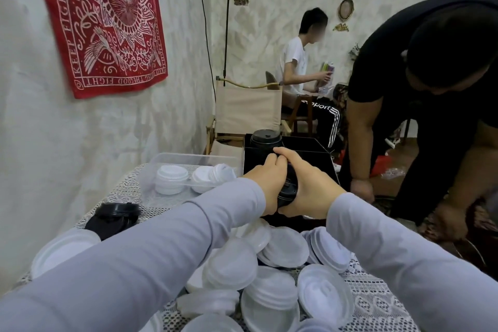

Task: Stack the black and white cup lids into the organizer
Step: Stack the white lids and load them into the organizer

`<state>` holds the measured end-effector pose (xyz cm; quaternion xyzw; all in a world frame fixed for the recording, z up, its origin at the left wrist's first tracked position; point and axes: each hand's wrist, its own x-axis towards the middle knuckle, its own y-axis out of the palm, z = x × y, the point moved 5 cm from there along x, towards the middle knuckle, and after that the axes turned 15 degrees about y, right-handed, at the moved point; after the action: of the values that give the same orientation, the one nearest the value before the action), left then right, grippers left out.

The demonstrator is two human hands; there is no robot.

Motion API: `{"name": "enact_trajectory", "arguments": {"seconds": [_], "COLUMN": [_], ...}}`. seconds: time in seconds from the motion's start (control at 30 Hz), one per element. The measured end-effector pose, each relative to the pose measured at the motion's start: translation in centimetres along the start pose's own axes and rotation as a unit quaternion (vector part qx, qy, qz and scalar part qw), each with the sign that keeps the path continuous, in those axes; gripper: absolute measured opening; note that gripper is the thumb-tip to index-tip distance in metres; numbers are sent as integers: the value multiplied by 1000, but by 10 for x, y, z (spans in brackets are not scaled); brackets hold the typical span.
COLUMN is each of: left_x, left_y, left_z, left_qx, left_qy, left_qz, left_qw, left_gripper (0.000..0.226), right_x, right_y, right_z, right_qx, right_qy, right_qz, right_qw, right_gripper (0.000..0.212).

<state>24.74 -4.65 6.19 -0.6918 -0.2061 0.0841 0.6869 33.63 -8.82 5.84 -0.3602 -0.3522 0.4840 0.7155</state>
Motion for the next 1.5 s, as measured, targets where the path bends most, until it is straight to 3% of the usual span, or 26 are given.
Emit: {"name": "enact_trajectory", "arguments": {"seconds": [0.13,0.3,0.43,0.57,0.67,0.77,0.87,1.17,1.5], "left_x": [13,26,29,35,44,49,53,65,44], "left_y": [-1,-1,-4,-17,-17,-9,-1,2,-3], "left_z": [9,21,40,77,91,98,101,94,77], "left_qx": [-42,-118,-50,43,88,88,71,62,128], "left_qy": [-5,-9,-5,-42,-80,-111,-122,-91,-65], "left_qz": [-11,-18,12,-51,-49,-20,-13,-1,-67], "left_qw": [999,993,999,997,992,990,990,994,987], "left_gripper": [97,91,100,80,70,68,80,86,84], "right_x": [11,20,25,29,31,33,34,29,18], "right_y": [-5,-9,-12,-24,-27,-30,-35,-43,-62], "right_z": [-8,-20,-30,-45,-52,-54,-55,-58,-59], "right_qx": [3,35,16,35,44,38,32,28,9], "right_qy": [9,15,27,45,46,44,45,51,58], "right_qz": [-10,-18,-26,-51,-62,-71,-79,-88,-117], "right_qw": [1000,999,999,997,996,996,995,994,991], "right_gripper": [119,98,96,94,93,93,94,95,97]}}
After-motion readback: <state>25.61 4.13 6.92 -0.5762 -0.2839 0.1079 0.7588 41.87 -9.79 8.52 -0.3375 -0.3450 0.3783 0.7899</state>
